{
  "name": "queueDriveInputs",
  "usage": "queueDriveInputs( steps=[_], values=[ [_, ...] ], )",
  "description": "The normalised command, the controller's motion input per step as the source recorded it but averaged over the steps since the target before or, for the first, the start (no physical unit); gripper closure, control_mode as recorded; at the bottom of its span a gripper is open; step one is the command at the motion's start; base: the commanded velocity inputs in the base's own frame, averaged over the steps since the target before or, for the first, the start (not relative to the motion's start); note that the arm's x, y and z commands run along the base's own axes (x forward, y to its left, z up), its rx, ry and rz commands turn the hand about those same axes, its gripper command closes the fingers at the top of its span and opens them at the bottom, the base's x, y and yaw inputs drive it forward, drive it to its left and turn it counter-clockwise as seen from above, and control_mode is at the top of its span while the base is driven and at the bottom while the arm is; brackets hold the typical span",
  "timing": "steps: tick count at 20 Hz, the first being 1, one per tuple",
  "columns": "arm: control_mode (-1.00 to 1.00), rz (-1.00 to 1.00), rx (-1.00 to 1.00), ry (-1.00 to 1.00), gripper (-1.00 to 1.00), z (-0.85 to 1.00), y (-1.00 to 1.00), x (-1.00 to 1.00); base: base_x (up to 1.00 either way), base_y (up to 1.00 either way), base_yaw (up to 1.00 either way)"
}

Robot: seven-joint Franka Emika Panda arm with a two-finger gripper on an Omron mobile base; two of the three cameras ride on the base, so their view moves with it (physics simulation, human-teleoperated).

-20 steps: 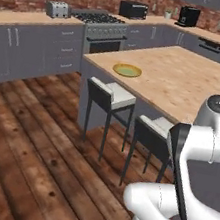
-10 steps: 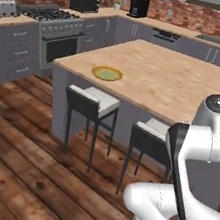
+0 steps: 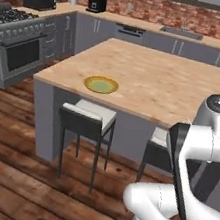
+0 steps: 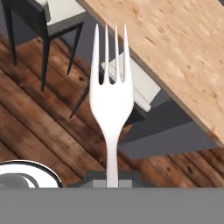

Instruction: Take the fork and place it on the left side of the plate. Then take the spoon and place it on the right side of the plate. Make sure they're directly next to the plate.

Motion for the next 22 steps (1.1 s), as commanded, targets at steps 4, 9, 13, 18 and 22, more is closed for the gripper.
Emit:
queueDriveInputs(
  steps=[4, 9, 13, 18, 22],
  values=[
    [1.00, 0.00, 0.00, 0.00, 1.00, 0.00, 0.00, 0.00, 0.46, 0.96, -0.39],
    [1.00, 0.00, 0.00, 0.00, 1.00, 0.00, 0.00, 0.00, 0.43, 0.98, -0.38],
    [1.00, 0.00, 0.00, 0.00, 1.00, 0.00, 0.00, 0.00, 0.42, 0.99, -0.37],
    [1.00, 0.00, 0.00, 0.00, 1.00, 0.00, 0.00, 0.00, 0.47, 0.97, -0.38],
    [1.00, 0.00, 0.00, 0.00, 1.00, 0.00, 0.00, 0.00, 0.55, 0.89, -0.39]
  ],
)
